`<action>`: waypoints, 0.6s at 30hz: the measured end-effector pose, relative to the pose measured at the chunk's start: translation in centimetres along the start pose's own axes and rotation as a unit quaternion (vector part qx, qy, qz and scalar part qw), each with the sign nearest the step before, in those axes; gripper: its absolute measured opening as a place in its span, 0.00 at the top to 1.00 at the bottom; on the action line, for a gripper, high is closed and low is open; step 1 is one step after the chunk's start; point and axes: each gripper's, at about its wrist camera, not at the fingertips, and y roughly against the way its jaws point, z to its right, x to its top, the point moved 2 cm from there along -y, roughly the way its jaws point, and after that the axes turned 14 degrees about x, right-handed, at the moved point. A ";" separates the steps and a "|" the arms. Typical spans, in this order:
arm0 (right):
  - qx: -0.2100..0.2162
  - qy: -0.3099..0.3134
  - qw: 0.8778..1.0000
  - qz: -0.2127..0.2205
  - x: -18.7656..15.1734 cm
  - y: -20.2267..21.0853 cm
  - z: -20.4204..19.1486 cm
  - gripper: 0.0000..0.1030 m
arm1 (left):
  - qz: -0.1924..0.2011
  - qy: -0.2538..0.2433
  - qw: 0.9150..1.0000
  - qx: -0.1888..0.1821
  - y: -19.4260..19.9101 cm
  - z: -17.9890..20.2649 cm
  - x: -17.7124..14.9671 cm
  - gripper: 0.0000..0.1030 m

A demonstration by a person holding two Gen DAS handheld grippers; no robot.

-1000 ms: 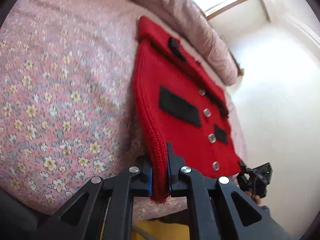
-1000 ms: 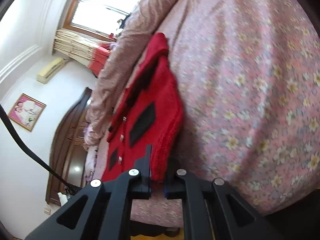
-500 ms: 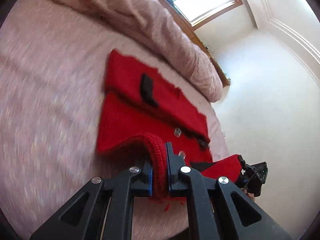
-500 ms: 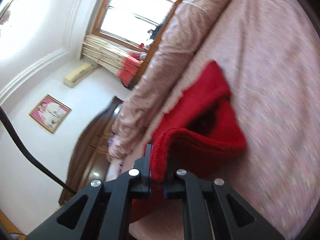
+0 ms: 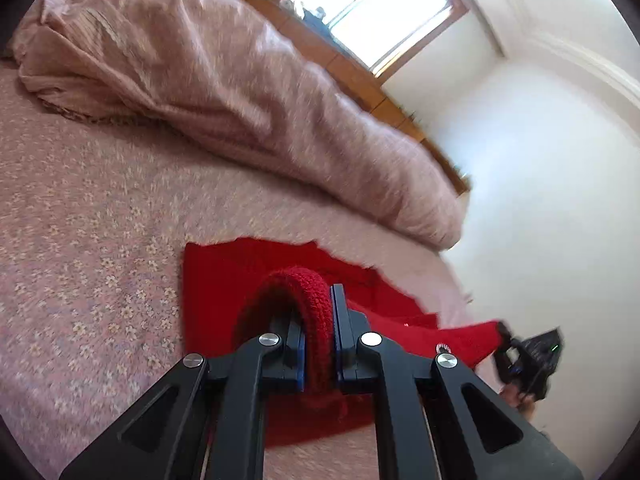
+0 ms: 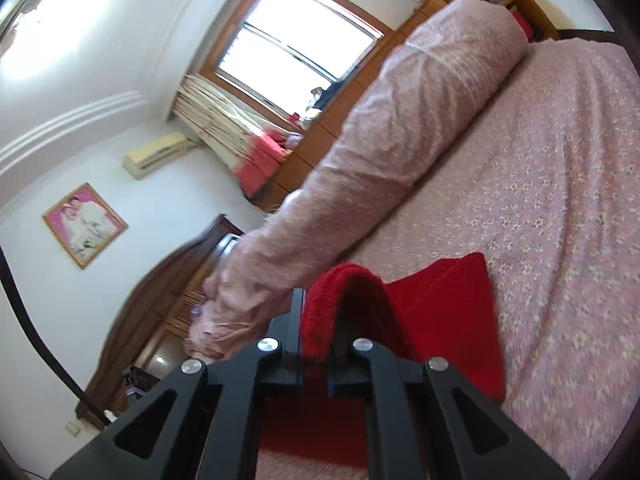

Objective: Fold small clothes

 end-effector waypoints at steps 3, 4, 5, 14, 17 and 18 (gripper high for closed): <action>-0.010 -0.020 1.000 -0.015 -0.5 -2.1 1.6 0.93 | -0.027 -0.015 0.999 0.017 -2.6 0.1 -0.9 0.97; -0.011 -0.027 0.999 -0.019 -0.6 -2.4 2.0 0.93 | -0.025 -0.020 0.999 0.022 -2.9 0.2 -0.9 0.97; -0.008 -0.032 0.999 -0.022 -0.6 -3.0 2.2 0.93 | -0.022 -0.025 0.999 0.024 -3.0 0.3 -0.7 0.97; -0.020 -0.021 1.000 -0.011 1.5 -5.7 4.2 0.93 | 0.005 0.012 1.000 -0.004 -4.4 -0.7 3.2 0.97; -0.028 -0.048 0.998 -0.004 1.4 -5.7 5.7 0.93 | 0.002 -0.010 1.000 0.009 -5.0 -0.4 3.6 0.97; -0.031 -0.055 0.998 -0.005 1.3 -5.5 6.0 0.93 | 0.003 -0.009 1.000 0.006 -5.1 -0.3 3.7 0.97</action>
